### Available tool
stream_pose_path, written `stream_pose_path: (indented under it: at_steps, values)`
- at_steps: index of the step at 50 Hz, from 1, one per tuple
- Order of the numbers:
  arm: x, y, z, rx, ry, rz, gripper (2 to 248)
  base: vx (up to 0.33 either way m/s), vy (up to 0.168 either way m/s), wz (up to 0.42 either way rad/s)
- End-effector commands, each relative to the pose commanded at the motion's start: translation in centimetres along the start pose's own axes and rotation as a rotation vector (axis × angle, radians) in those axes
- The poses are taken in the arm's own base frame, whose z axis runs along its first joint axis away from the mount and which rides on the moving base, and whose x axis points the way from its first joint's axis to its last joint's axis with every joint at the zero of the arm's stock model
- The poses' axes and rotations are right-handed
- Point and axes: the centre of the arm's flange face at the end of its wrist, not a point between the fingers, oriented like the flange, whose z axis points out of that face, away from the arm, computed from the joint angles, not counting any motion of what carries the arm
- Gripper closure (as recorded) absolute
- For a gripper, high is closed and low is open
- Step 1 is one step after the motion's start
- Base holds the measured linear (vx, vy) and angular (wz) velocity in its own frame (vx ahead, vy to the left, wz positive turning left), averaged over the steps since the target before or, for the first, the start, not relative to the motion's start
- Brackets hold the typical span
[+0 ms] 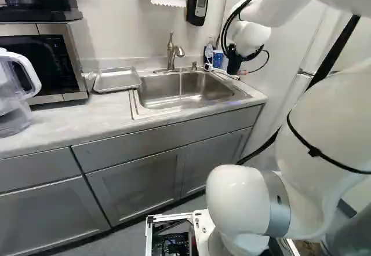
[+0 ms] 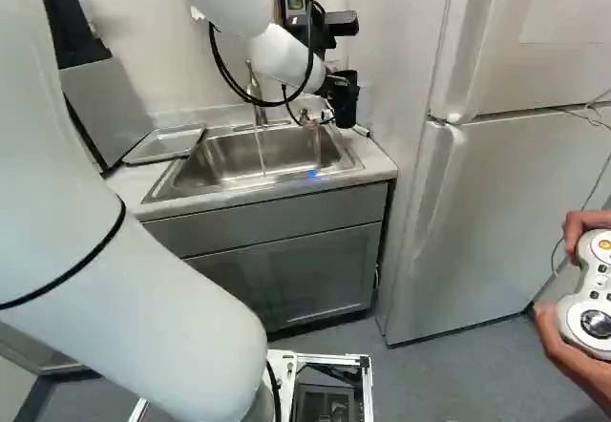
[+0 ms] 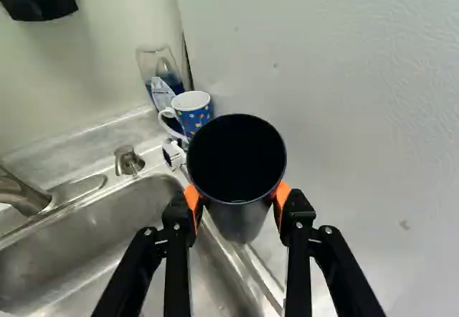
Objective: Rinse the cup and place it in the tray
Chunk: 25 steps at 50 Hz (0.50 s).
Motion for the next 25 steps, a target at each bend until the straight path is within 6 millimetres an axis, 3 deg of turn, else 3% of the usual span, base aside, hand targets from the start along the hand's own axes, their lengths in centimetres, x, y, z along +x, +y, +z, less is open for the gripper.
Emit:
stream_pose_path:
  at_steps: [25]
  values:
    - [-0.6, -3.1, -1.5, 0.065, 0.003, -0.026, 130, 0.0, 0.0, 0.0]
